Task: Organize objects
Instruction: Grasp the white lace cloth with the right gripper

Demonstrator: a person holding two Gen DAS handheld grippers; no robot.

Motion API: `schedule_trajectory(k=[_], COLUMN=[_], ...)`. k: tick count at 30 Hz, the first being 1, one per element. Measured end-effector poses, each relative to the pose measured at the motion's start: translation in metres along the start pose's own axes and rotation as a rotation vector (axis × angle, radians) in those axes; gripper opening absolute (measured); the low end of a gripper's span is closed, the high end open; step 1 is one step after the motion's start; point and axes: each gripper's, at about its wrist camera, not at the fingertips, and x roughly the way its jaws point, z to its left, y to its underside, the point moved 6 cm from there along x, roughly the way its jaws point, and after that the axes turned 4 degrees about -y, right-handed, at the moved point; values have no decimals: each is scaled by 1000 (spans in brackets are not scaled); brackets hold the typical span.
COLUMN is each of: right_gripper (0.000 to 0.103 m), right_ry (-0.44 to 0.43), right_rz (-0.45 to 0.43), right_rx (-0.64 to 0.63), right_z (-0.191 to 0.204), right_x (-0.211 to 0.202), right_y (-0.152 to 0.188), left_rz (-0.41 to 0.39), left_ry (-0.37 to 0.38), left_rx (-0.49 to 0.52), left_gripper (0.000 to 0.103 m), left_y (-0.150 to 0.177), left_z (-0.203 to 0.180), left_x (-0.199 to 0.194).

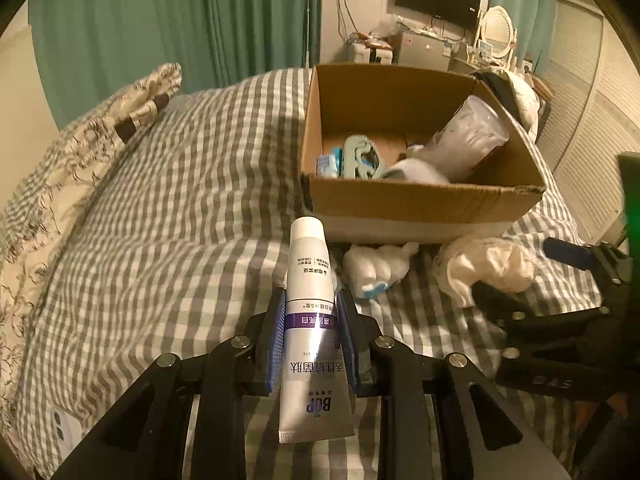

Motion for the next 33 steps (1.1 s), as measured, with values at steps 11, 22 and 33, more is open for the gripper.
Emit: schedule_trajectory(k=[11,22,33], right_gripper=[66,16,16], right_ry=[-2,-28,-49], right_rz=[113,41,-66], right_rx=[-13,17,32], right_z=[5,9,14], right_x=[35,10,-54], right_y=[9,14,15], left_rz=[37,41,13], left_ry=[42,68,114], left_rx=[-3,-16,-18], left_gripper=[25,25,25], left_y=[12,19,21], left_z=[-3,1,-1], left_x=[12,1,-34])
